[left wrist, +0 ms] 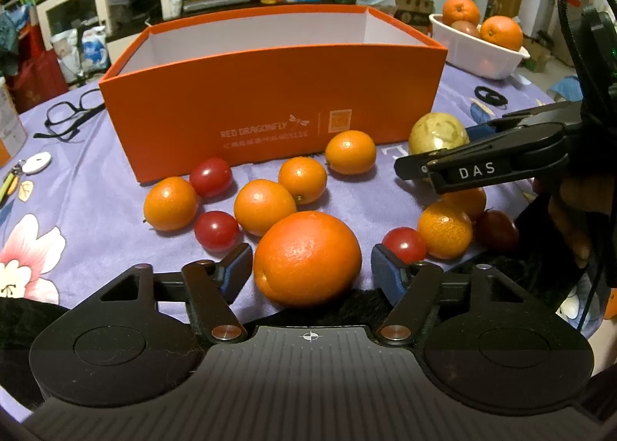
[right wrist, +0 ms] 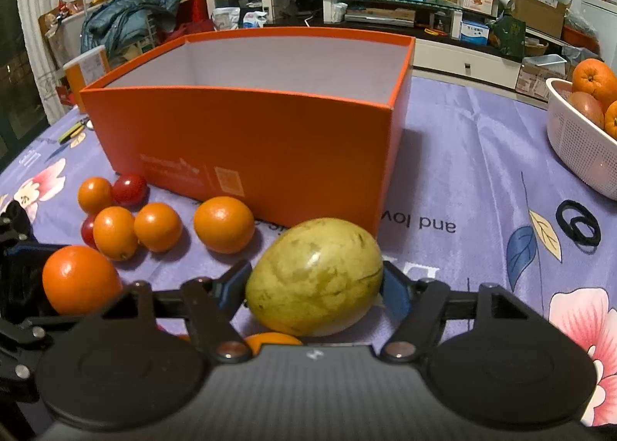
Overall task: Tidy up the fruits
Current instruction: 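Close the right gripper on the yellow pear while the left gripper grasps the large orange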
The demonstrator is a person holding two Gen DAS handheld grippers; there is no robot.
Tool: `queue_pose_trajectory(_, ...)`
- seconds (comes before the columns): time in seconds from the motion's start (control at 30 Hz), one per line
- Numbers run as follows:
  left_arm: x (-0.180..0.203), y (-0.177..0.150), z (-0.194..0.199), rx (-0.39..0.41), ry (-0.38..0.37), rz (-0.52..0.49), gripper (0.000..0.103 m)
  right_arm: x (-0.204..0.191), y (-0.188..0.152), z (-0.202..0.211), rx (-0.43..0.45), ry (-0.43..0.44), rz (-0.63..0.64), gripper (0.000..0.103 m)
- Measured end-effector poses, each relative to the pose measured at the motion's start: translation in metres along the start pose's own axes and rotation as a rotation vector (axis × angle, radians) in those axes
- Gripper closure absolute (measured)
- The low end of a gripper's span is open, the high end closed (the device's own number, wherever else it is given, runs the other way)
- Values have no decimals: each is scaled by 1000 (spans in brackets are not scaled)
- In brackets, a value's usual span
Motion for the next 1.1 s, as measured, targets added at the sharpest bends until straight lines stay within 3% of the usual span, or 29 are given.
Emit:
queue_pose_trajectory(0.23,4,0,-4,-4,25,-30,68,0,1,-2,-11,-1,-13,30)
queue_pose_trajectory(0.7,4,0,-3,5,27,-42,69,-2,3,-1,-8,-10,-19,33)
queue_pose_trajectory(0.9,2,2,0,17,24,-35,70,-4,10,9,34,-24,-15,33)
queue_pose_trajectory(1.1,0,2,3,20,27,-31,70,-7,11,8,10,-85,-1,33)
Point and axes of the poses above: each gripper's, at about its wrist camera, not at the fingertips, and z roughly against the way its jaws point, x to its right, y to its top, the point moved 3 cm from there along -z, roughly the way its jaws point, and after that the axes turned 7 degrees about y, right-handed, at the moved point
